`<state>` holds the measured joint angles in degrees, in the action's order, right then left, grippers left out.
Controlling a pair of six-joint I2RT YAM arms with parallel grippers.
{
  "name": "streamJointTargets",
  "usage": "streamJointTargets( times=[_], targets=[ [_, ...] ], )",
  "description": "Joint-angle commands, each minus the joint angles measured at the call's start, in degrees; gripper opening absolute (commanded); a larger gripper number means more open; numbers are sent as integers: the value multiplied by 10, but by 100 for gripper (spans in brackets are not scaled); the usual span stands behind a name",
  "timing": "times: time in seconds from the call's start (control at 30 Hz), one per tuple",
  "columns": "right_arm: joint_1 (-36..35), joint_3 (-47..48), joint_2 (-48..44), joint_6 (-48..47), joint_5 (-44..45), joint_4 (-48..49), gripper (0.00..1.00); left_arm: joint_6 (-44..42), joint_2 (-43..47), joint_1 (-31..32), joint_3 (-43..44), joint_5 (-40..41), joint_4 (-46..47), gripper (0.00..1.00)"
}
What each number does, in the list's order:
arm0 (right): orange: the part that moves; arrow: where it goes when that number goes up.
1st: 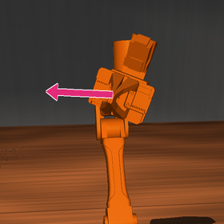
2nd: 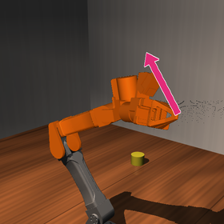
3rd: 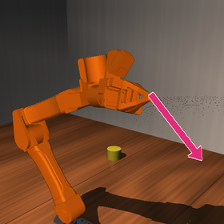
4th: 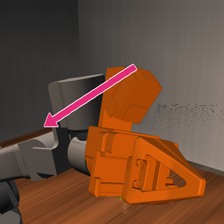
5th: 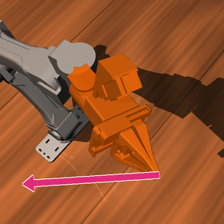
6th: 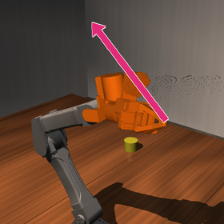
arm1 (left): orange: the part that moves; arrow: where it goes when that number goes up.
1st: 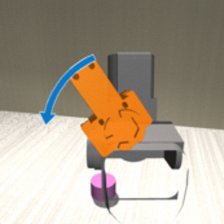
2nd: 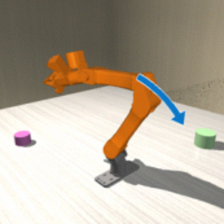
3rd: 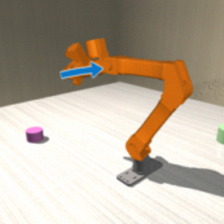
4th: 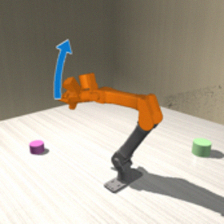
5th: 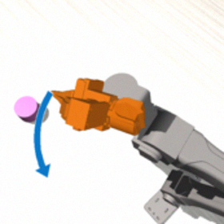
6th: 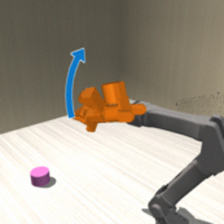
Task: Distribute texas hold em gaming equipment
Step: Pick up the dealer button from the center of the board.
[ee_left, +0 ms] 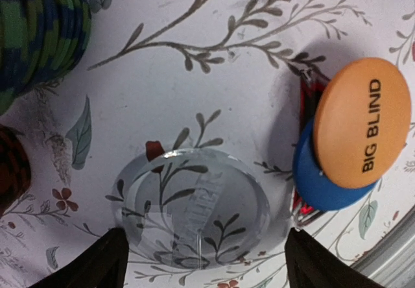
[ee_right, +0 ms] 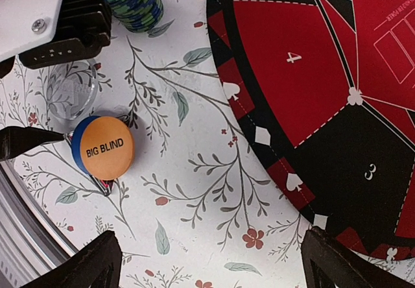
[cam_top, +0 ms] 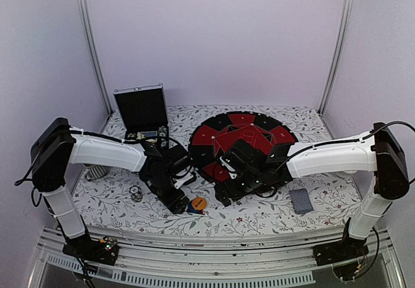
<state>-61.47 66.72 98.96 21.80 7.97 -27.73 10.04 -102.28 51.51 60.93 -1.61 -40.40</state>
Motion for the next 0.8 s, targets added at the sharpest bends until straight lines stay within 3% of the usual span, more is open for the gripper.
streamJointTargets(
  times=[0.0,0.2,0.37,0.5,0.77],
  targets=[
    [1,-6,-15,-1,12,1,99,-16,-15,-7,8,-16,25,85],
    [0,-4,-10,-1,11,1,99,-30,-17,-12,4,-27,33,78],
    [1,-4,-12,1,12,-1,99,-32,-12,-19,-5,-35,33,58],
    [0,-3,-15,2,9,-3,99,-31,-6,-20,-11,-38,25,48],
    [9,1,-39,14,-9,3,99,-23,49,-17,14,-16,-38,43]
  ],
)
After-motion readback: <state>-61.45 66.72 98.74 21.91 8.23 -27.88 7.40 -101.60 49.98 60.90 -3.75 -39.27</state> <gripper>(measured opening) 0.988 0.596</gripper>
